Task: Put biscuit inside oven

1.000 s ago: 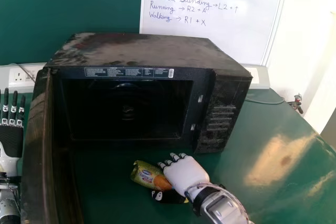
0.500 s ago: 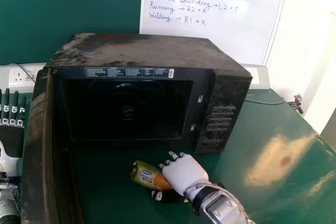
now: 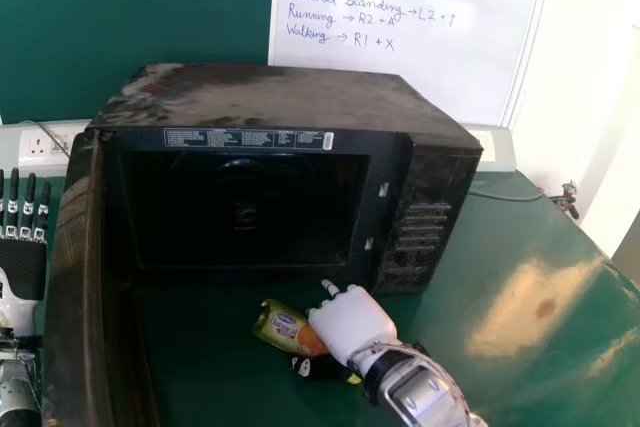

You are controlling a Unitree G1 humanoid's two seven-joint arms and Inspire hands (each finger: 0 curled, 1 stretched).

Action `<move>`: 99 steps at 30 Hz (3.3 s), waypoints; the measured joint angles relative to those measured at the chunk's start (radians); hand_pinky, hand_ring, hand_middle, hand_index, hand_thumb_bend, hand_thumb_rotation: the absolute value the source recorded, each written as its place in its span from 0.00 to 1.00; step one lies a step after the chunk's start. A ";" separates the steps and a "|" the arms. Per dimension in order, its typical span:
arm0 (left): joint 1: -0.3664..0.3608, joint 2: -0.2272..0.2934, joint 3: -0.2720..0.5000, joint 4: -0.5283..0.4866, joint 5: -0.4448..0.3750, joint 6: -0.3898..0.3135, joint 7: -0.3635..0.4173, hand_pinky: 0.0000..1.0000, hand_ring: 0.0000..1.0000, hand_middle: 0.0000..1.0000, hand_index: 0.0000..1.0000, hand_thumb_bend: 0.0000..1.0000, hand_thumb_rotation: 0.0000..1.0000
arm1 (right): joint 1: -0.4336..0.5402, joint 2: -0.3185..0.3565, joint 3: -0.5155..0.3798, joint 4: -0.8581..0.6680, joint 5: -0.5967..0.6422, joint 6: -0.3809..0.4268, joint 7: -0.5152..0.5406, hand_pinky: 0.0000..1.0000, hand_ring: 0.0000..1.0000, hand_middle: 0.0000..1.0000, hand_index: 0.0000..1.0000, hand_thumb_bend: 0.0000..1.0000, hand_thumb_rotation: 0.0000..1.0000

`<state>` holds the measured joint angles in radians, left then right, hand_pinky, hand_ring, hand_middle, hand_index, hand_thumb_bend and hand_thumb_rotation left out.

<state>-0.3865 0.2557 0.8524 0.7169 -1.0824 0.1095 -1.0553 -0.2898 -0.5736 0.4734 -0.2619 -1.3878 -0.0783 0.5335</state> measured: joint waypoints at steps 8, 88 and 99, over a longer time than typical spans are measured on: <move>-0.002 0.000 0.000 0.006 0.001 -0.010 0.000 0.00 0.00 0.48 0.49 0.51 0.00 | -0.005 -0.007 -0.010 0.008 0.034 -0.010 -0.012 0.43 0.46 0.52 0.67 0.74 0.08; -0.007 -0.001 0.001 -0.002 0.001 -0.009 0.001 0.00 0.00 0.48 0.49 0.51 0.00 | -0.083 0.117 -0.082 0.216 0.261 -0.071 -0.592 0.51 0.54 0.51 0.47 0.52 0.00; -0.007 0.000 0.000 0.000 0.001 -0.018 0.001 0.00 0.00 0.48 0.49 0.51 0.00 | -0.127 0.135 -0.077 0.250 0.262 -0.071 -0.576 0.53 0.53 0.49 0.49 0.52 0.00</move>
<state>-0.3939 0.2559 0.8528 0.7173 -1.0811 0.0916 -1.0546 -0.4163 -0.4388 0.3966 -0.0117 -1.1258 -0.1491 -0.0425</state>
